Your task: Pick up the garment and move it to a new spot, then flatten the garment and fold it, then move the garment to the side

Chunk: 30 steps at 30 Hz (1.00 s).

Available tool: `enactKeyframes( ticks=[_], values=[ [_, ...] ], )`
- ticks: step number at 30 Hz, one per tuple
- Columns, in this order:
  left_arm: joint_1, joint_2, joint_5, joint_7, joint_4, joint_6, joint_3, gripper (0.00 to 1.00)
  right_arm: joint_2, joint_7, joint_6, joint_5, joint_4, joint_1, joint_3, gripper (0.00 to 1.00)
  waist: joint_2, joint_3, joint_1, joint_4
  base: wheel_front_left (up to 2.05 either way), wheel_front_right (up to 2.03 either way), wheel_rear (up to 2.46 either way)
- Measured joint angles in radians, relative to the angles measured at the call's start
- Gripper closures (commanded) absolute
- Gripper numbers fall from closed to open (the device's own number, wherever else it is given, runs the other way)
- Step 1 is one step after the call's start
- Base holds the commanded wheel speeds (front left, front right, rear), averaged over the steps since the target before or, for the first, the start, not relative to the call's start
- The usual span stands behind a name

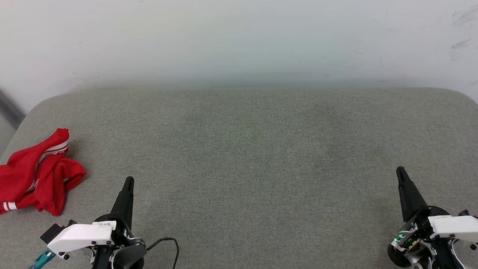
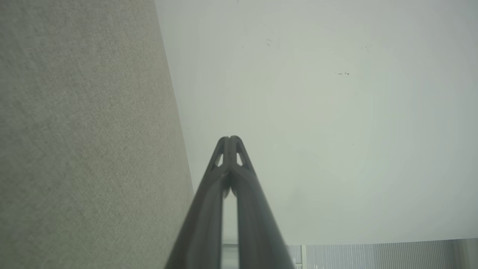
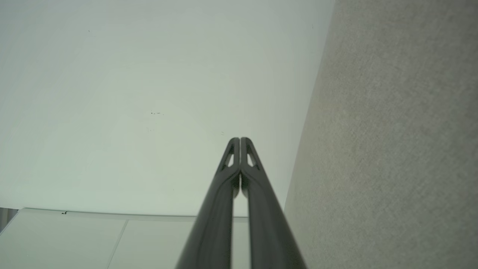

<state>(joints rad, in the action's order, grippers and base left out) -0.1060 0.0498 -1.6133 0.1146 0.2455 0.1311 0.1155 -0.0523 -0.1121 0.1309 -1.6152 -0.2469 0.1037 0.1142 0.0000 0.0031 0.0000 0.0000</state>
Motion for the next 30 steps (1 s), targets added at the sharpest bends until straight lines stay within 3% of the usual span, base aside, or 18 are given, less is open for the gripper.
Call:
enactKeyframes(
  ticks=[30],
  values=[
    [0.000, 0.000, 0.000, 0.000, 0.000, 0.000, 0.000, 1.00, 0.000, 0.000, 0.000, 0.000, 0.000, 0.000, 0.000, 1.00, 0.0000, 0.000, 0.0000, 0.000, 0.00, 0.00, 0.00]
  ],
)
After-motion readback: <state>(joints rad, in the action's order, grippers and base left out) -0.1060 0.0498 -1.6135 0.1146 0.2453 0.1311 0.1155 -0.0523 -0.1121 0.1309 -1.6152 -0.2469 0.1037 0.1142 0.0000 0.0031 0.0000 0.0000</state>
